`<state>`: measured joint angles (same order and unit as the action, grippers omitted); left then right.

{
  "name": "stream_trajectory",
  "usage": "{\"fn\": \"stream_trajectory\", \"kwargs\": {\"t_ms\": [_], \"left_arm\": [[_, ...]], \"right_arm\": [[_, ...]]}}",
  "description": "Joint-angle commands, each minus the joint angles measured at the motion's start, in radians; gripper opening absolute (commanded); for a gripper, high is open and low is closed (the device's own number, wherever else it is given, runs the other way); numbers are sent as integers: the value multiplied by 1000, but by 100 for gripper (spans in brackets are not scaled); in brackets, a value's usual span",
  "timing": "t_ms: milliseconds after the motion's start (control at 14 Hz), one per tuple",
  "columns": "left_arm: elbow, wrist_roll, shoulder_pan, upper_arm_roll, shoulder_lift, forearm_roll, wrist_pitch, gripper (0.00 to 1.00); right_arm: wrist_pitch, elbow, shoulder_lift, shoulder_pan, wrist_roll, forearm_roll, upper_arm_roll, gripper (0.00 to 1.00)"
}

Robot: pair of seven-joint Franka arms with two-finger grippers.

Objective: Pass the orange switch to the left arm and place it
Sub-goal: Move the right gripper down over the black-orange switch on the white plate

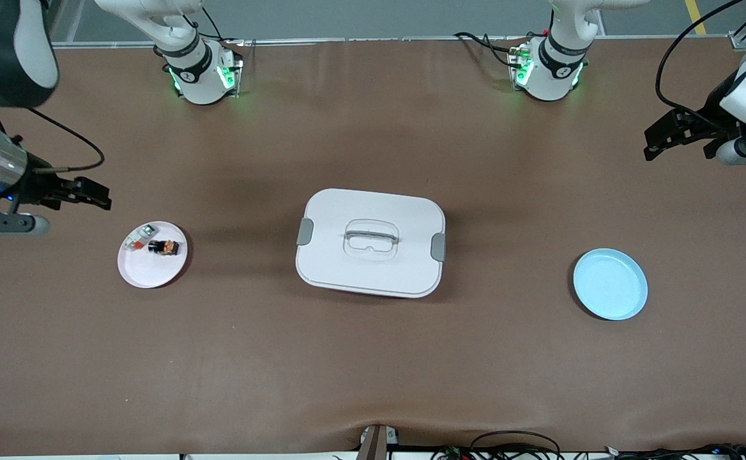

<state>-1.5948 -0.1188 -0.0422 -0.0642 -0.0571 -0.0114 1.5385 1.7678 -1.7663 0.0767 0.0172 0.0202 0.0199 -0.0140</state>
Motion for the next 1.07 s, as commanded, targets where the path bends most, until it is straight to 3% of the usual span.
{"fn": "stream_trajectory", "kwargs": {"t_ms": [0, 430, 1003], "left_arm": [[21, -7, -2, -5, 10, 10, -12, 100], [19, -7, -4, -5, 16, 8, 6, 100], [19, -9, -4, -5, 16, 10, 8, 100]], "right_arm": [[147, -161, -28, 27, -5, 12, -4, 100], [468, -415, -25, 36, -5, 9, -4, 100], [633, -440, 124, 69, -3, 9, -4, 100]]}}
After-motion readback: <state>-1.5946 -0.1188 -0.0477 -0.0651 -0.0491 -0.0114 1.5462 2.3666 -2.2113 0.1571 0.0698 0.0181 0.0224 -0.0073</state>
